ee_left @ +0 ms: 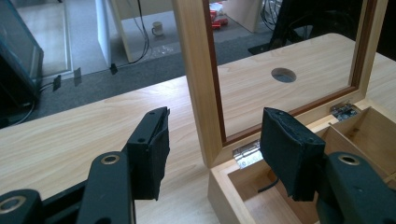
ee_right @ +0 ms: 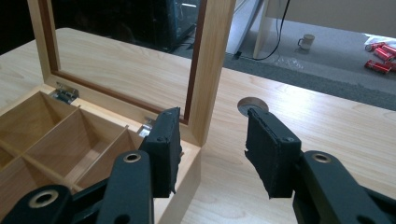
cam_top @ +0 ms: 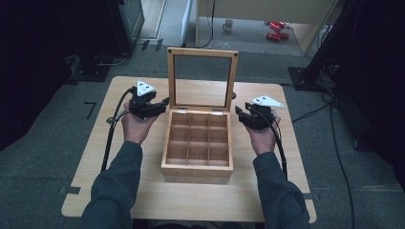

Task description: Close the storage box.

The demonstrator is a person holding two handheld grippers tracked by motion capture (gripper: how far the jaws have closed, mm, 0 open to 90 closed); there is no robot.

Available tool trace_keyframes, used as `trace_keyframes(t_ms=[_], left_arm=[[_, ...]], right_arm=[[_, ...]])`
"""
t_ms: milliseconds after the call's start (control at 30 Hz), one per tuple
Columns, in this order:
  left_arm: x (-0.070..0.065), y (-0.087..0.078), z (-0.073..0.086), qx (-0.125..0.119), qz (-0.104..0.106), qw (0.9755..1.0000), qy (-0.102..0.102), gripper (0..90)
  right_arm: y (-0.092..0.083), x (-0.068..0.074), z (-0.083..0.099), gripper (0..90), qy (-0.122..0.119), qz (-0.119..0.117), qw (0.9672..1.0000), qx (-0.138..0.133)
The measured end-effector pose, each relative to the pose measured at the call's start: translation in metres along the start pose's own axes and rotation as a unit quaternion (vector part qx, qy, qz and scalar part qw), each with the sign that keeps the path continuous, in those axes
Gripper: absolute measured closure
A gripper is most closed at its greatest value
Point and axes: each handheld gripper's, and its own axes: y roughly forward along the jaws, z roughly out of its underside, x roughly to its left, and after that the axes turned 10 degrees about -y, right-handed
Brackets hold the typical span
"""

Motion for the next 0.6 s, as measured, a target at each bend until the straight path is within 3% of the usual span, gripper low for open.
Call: trace_keyframes(t_ms=[233, 367, 600], left_arm=[[-0.001, 0.013, -0.007, 0.01, 0.003, 0.9999, 0.001, 42.7], [0.002, 0.019, -0.01, 0.01, 0.005, 0.9999, -0.008, 42.2], [0.009, 0.027, -0.011, 0.008, 0.005, 0.9997, -0.023, 40.7]], right_arm=[[0.013, -0.001, -0.011, 53.9, -0.002, -0.009, 1.0, 0.0], [0.018, -0.005, -0.019, 52.9, 0.005, -0.013, 0.9999, -0.01], [0.028, -0.01, -0.029, 48.2, 0.004, -0.011, 0.9999, -0.003]])
